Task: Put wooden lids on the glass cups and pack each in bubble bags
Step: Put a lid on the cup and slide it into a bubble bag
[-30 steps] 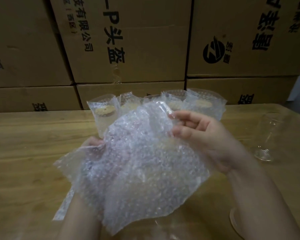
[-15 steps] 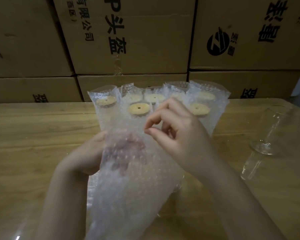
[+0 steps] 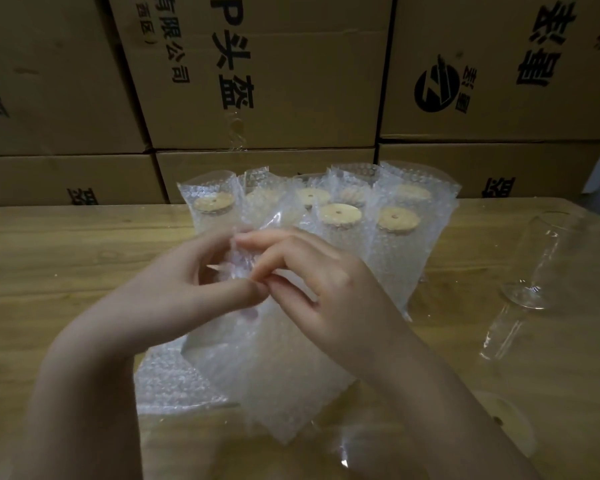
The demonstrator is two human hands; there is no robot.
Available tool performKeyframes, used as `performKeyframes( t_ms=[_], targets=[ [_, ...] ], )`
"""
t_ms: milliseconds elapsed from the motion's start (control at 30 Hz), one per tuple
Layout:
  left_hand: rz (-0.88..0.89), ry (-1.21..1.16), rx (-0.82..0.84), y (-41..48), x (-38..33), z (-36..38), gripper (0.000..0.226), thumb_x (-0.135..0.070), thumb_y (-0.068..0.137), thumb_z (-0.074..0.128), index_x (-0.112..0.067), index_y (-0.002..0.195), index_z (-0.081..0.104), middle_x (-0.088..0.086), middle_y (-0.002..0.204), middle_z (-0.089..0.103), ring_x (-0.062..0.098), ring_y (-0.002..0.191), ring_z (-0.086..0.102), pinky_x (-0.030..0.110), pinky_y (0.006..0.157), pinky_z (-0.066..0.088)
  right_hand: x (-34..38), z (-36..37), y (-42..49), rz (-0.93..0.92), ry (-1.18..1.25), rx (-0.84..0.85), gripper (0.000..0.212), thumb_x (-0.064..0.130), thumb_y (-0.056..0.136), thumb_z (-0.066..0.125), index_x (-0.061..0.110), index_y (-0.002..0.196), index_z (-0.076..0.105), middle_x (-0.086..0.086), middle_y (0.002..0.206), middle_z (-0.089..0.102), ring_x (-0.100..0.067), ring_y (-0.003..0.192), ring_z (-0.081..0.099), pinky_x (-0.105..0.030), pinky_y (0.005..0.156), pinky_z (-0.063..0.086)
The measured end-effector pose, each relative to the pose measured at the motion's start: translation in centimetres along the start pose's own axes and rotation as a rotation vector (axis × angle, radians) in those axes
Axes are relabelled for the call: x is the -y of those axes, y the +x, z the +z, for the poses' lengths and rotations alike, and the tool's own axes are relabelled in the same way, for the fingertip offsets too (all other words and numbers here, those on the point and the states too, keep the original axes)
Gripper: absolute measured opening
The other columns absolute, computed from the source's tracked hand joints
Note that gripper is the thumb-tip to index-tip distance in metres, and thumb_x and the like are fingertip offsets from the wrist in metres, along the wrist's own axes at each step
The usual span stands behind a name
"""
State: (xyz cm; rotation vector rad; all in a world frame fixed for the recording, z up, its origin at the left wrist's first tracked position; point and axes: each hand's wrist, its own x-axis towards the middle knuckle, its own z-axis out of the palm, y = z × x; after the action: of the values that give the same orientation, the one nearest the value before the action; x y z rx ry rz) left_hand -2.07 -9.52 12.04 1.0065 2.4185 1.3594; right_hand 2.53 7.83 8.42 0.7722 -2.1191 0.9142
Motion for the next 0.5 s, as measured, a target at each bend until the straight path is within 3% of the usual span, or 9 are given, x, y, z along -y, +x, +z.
performKeyframes(
  t_ms=[100, 133, 200, 267, 367, 433, 500],
  targets=[
    [-0.014, 0.258, -0.153, -0.3, 0.0, -0.3, 0.058, -0.064, 0.051, 0.055, -0.068, 0.108, 0.046, -0.035, 0.103, 0.058, -0.01, 0.092, 0.059, 0.017, 0.064, 0.051, 0.1, 0.3, -0.1, -0.02, -0.091, 0.025, 0.009, 0.003, 0.092, 0.058, 0.002, 0.095, 0.067, -0.007, 0.125, 0.064, -0.018, 0.117, 0.06, -0.035, 0.084, 0.055],
    [0.001, 0.324, -0.184, -0.4, 0.0, -0.4, 0.053, -0.061, 0.054, 0.053, -0.063, 0.107, 0.05, -0.035, 0.099, 0.057, -0.011, 0.088, 0.059, 0.015, 0.056, 0.05, 0.2, 0.4, -0.1, -0.024, -0.112, 0.02, 0.009, 0.005, 0.093, 0.058, 0.003, 0.094, 0.067, -0.007, 0.125, 0.064, -0.018, 0.116, 0.061, -0.035, 0.081, 0.056],
    [0.032, 0.409, -0.269, -0.5, 0.1, -0.5, 0.024, -0.049, 0.068, 0.057, -0.047, 0.092, 0.059, -0.028, 0.087, 0.061, -0.002, 0.073, 0.061, 0.018, 0.047, 0.046, 0.4, 0.5, 0.0, -0.017, -0.109, 0.025, 0.012, 0.009, 0.094, 0.056, 0.003, 0.094, 0.067, -0.006, 0.125, 0.064, -0.02, 0.113, 0.063, -0.037, 0.077, 0.057],
    [0.013, 0.504, -0.361, -0.5, 0.8, -0.9, 0.005, -0.04, 0.077, 0.059, -0.038, 0.078, 0.062, -0.021, 0.074, 0.064, 0.009, 0.058, 0.059, 0.035, 0.05, 0.051, 0.5, 0.5, 0.0, -0.005, -0.113, 0.057, 0.014, 0.011, 0.095, 0.053, 0.003, 0.095, 0.065, -0.006, 0.122, 0.066, -0.021, 0.108, 0.064, -0.038, 0.075, 0.057],
    [-0.082, 0.607, -0.469, -0.7, 1.9, -1.6, 0.013, -0.049, 0.077, 0.054, -0.039, 0.075, 0.061, -0.017, 0.062, 0.064, 0.007, 0.056, 0.06, 0.043, 0.057, 0.056, 0.6, 0.5, 0.0, 0.041, -0.164, 0.142, 0.012, 0.01, 0.095, 0.053, 0.004, 0.097, 0.063, -0.006, 0.099, 0.07, -0.025, 0.089, 0.065, -0.042, 0.067, 0.053],
    [-0.138, 0.602, -0.591, -0.9, 2.6, -2.2, 0.019, -0.058, 0.074, 0.047, -0.043, 0.079, 0.058, -0.012, 0.06, 0.064, 0.02, 0.059, 0.062, 0.046, 0.059, 0.056, 0.8, 0.5, 0.0, 0.054, -0.223, 0.218, 0.011, 0.011, 0.093, 0.053, 0.007, 0.097, 0.062, -0.003, 0.084, 0.067, -0.026, 0.072, 0.061, -0.042, 0.057, 0.049],
    [-0.144, 0.546, -0.725, -0.8, 2.8, -2.6, 0.03, -0.06, 0.067, 0.043, -0.035, 0.075, 0.058, -0.005, 0.06, 0.063, 0.029, 0.058, 0.059, 0.05, 0.061, 0.056, 1.1, 0.7, 0.1, 0.083, -0.315, 0.329, 0.007, 0.013, 0.093, 0.052, 0.012, 0.098, 0.058, 0.0, 0.079, 0.065, -0.028, 0.065, 0.057, -0.039, 0.051, 0.045]
  ],
)
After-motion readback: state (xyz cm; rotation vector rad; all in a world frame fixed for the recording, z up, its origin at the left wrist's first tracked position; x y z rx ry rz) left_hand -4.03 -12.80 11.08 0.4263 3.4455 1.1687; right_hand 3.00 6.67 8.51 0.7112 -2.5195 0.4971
